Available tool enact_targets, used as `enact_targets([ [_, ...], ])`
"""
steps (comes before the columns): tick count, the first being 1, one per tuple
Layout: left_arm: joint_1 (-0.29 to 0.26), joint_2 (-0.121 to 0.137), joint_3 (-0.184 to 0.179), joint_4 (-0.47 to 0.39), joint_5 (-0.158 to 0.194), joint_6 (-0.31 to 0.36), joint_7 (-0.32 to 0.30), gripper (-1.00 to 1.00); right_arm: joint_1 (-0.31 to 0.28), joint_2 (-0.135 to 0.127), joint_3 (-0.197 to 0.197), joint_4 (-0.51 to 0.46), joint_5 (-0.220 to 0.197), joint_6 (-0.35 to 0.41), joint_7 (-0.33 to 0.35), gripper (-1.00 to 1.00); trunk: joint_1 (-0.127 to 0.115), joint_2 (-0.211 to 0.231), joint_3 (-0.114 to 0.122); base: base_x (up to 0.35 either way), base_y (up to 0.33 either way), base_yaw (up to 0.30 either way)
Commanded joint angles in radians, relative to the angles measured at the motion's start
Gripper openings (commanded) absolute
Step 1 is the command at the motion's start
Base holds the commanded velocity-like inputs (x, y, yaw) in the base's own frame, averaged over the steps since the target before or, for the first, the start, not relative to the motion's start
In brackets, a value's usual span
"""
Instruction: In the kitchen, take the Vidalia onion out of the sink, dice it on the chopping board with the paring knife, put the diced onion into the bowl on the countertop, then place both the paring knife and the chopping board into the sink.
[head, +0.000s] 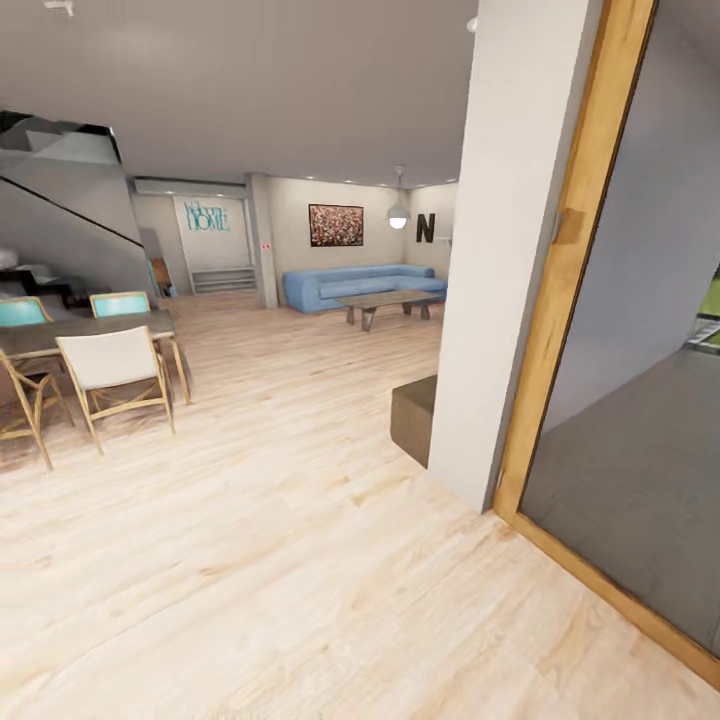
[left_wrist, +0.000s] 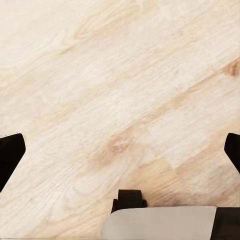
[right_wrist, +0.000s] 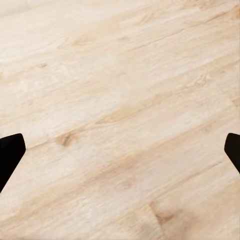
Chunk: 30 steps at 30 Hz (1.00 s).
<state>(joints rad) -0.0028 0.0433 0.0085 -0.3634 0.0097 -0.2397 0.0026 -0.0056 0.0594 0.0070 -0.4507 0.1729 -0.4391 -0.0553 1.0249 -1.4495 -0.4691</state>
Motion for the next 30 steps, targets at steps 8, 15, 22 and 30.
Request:
enact_targets([
  [8, 0.000, 0.000, 0.001, 0.001, 0.001, -0.003, 0.000, 1.00, 0.000, 0.000, 0.001, 0.004, 0.008, -0.002, -0.006, 1.00, 0.000, 0.000, -0.001, 0.206, -0.103, 0.274],
  [15, 0.000, 0.001, 0.001, 0.001, 0.001, -0.003, 0.000, 1.00, 0.000, 0.000, 0.001, 0.004, 0.008, -0.003, -0.006, 1.00, 0.000, 0.000, -0.001, 0.309, -0.013, 0.274],
  [22, 0.000, 0.001, 0.001, 0.001, 0.001, -0.003, 0.000, 1.00, 0.000, 0.002, 0.001, 0.004, 0.008, -0.002, -0.006, 1.00, 0.000, 0.000, -0.001, 0.217, 0.000, 0.274],
  [30, 0.000, 0.001, -0.001, 0.001, 0.001, -0.003, 0.000, 1.00, 0.000, 0.006, 0.002, 0.005, 0.008, -0.002, -0.006, 1.00, 0.000, 0.000, -0.001, 0.019, 0.000, 0.275],
])
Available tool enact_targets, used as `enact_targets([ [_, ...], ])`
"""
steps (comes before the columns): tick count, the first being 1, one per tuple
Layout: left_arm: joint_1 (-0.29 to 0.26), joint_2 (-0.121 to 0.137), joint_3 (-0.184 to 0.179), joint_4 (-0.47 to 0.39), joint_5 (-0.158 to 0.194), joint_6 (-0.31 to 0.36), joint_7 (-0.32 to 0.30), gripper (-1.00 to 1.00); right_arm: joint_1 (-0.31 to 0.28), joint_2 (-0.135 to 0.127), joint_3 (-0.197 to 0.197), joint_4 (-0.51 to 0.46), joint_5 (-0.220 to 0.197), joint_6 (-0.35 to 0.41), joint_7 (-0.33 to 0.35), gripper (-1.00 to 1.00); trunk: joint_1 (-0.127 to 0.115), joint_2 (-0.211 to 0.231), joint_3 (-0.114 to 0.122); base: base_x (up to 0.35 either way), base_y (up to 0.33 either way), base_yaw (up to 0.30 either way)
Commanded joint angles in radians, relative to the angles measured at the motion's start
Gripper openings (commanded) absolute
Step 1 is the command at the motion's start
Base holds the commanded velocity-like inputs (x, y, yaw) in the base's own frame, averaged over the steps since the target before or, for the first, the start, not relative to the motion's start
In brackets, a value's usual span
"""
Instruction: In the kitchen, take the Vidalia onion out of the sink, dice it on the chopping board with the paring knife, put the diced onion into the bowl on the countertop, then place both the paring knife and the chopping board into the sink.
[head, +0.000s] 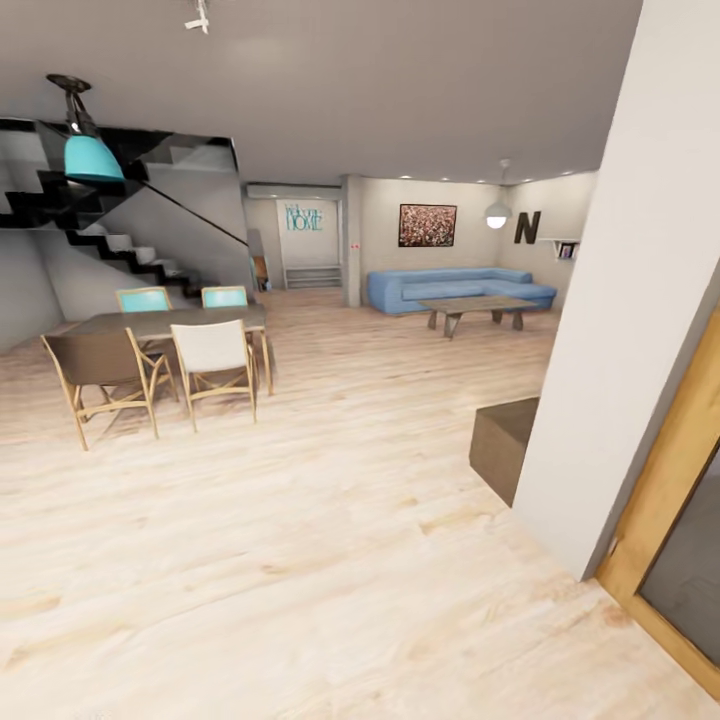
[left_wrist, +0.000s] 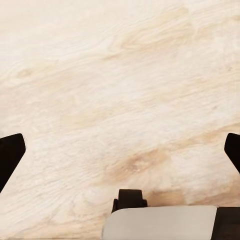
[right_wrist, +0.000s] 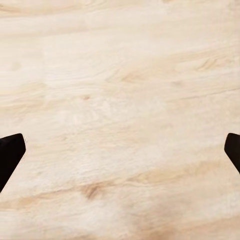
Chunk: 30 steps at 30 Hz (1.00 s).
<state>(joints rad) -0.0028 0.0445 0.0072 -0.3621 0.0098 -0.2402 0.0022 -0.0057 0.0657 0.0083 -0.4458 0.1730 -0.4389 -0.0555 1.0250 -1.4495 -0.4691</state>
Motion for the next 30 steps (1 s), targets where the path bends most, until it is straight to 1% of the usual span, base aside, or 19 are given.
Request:
enact_targets([
  [1, 0.000, 0.000, 0.001, 0.000, 0.001, -0.003, 0.000, 1.00, 0.000, 0.000, 0.001, 0.001, 0.008, -0.002, -0.006, 1.00, 0.000, -0.001, -0.001, 0.003, 0.000, 0.275],
  [30, 0.000, -0.001, -0.002, -0.002, 0.001, -0.007, -0.007, 1.00, 0.000, 0.000, 0.001, 0.001, 0.008, -0.002, -0.006, 1.00, 0.000, -0.001, -0.001, 0.000, 0.000, 0.275],
])
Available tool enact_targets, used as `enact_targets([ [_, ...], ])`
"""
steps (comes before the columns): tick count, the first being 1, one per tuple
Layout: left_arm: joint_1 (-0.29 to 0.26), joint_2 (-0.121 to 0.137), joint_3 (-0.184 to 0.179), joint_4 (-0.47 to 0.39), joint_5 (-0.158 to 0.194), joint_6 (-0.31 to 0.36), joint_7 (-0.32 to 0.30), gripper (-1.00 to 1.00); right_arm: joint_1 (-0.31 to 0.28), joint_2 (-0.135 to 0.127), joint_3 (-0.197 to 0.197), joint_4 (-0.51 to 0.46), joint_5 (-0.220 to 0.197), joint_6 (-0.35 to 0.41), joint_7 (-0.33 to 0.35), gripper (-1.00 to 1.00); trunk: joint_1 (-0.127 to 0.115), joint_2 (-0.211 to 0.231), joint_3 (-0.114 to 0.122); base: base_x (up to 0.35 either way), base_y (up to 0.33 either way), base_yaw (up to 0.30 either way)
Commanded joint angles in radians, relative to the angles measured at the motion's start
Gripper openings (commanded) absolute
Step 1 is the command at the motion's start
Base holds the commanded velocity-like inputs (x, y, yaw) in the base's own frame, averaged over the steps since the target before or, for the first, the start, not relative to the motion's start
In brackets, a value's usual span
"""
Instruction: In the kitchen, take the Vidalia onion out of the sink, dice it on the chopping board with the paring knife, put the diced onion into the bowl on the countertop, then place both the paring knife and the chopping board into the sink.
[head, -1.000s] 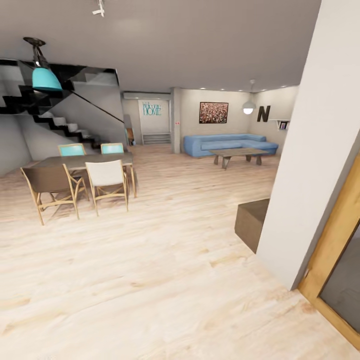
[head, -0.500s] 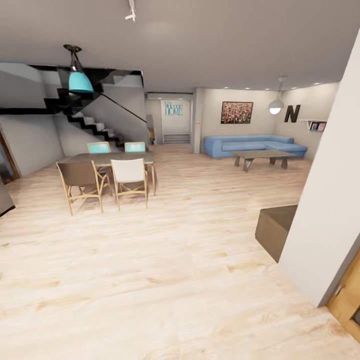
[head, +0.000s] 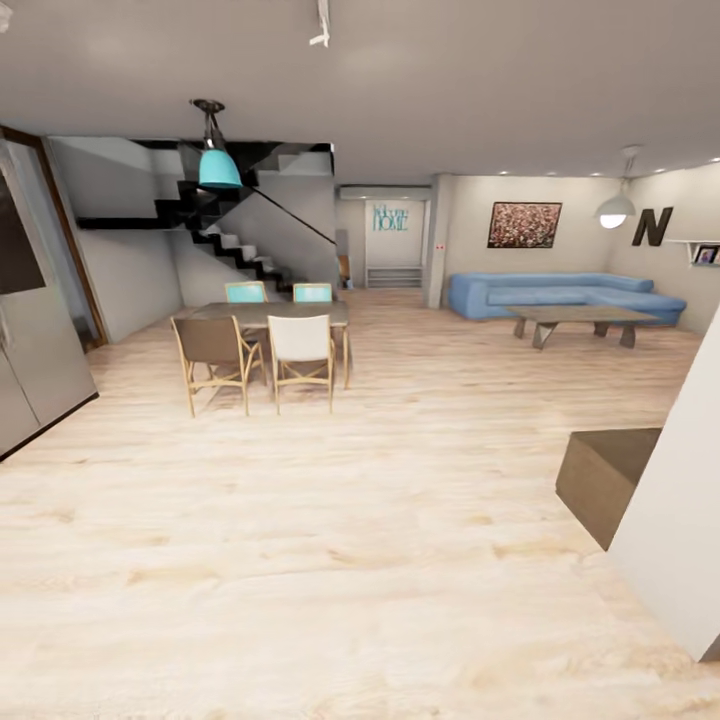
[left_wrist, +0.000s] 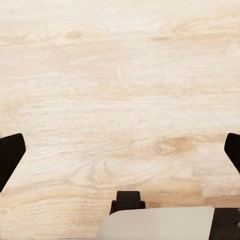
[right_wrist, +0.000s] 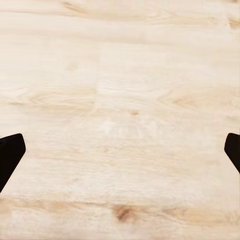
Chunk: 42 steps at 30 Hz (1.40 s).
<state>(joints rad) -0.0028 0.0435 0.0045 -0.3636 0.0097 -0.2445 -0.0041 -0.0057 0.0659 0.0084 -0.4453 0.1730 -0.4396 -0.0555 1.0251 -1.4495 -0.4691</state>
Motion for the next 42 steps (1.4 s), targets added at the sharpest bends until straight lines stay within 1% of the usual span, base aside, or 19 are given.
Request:
enact_targets([
  [1, 0.000, 0.000, 0.001, 0.000, 0.000, -0.002, 0.000, 1.00, 0.000, 0.000, 0.001, 0.000, 0.008, -0.002, -0.006, 1.00, 0.000, 0.000, -0.001, 0.000, 0.000, 0.275],
  [26, 0.000, -0.001, 0.004, 0.002, 0.002, 0.001, 0.000, 1.00, 0.000, 0.000, 0.001, 0.000, 0.008, -0.002, -0.006, 1.00, 0.000, 0.000, -0.001, 0.009, 0.000, 0.275],
  [42, 0.000, -0.001, 0.005, 0.002, 0.001, 0.002, 0.002, 1.00, 0.000, 0.000, 0.001, 0.000, 0.008, -0.002, -0.006, 1.00, 0.000, 0.000, -0.001, 0.274, 0.078, 0.275],
])
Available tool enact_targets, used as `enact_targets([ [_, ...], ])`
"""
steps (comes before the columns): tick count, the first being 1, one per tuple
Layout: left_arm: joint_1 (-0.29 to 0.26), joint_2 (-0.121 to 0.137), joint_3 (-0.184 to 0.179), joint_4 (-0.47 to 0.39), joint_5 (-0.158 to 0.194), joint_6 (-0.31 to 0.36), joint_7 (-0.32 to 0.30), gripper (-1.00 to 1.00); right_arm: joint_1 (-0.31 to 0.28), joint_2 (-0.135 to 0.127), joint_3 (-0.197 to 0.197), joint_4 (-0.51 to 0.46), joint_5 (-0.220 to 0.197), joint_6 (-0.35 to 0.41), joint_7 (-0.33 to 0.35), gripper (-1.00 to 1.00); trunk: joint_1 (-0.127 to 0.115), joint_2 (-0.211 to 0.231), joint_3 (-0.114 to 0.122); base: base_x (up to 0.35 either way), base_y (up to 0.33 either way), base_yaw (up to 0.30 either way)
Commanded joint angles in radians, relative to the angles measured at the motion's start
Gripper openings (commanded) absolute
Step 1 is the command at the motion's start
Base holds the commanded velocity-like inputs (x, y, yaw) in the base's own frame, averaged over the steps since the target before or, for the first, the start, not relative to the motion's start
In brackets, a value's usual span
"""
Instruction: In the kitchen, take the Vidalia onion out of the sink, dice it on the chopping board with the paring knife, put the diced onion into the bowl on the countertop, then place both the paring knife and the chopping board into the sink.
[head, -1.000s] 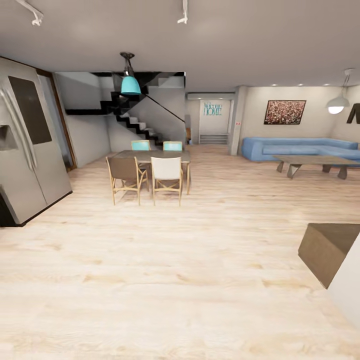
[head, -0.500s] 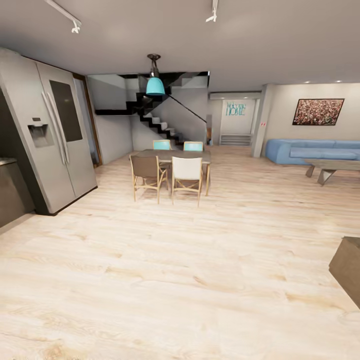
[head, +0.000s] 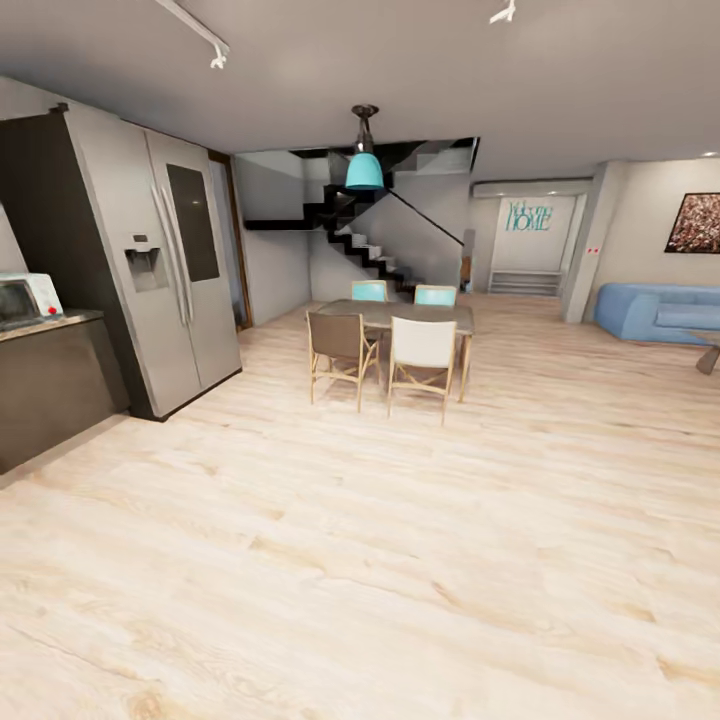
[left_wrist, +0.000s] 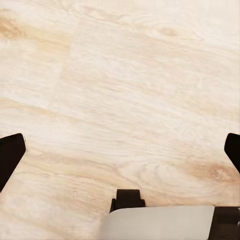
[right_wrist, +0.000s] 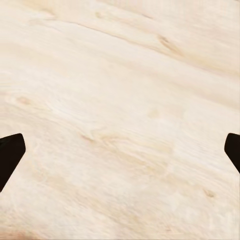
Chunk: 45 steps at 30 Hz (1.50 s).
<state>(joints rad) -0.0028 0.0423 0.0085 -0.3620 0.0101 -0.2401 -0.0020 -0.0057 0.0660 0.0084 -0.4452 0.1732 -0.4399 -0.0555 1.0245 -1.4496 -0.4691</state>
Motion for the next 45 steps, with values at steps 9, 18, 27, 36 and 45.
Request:
enact_targets([
  [9, 0.000, 0.000, 0.001, 0.000, 0.001, -0.002, 0.002, 1.00, 0.000, 0.000, 0.001, 0.000, 0.008, -0.001, -0.006, 1.00, 0.001, 0.000, -0.001, 0.299, 0.011, 0.275],
  [18, 0.000, -0.001, 0.001, 0.000, 0.001, -0.002, 0.003, 1.00, 0.000, 0.000, 0.001, 0.000, 0.008, -0.002, -0.006, 1.00, 0.001, 0.000, -0.001, 0.299, 0.000, 0.275],
  [27, 0.000, -0.001, 0.000, 0.000, 0.001, -0.002, 0.005, 1.00, 0.000, 0.000, 0.001, 0.000, 0.008, -0.002, -0.005, 1.00, 0.001, 0.000, -0.001, 0.299, 0.000, 0.275],
  [36, 0.000, -0.001, 0.000, 0.000, 0.001, -0.002, 0.005, 1.00, 0.000, 0.000, 0.001, 0.000, 0.008, -0.002, -0.006, 1.00, 0.001, 0.000, -0.001, 0.299, 0.000, 0.275],
  [45, 0.000, -0.002, 0.001, 0.000, 0.001, -0.002, 0.005, 1.00, 0.000, 0.000, 0.001, 0.000, 0.008, -0.002, -0.006, 1.00, 0.001, 0.000, -0.001, 0.299, 0.000, 0.275],
])
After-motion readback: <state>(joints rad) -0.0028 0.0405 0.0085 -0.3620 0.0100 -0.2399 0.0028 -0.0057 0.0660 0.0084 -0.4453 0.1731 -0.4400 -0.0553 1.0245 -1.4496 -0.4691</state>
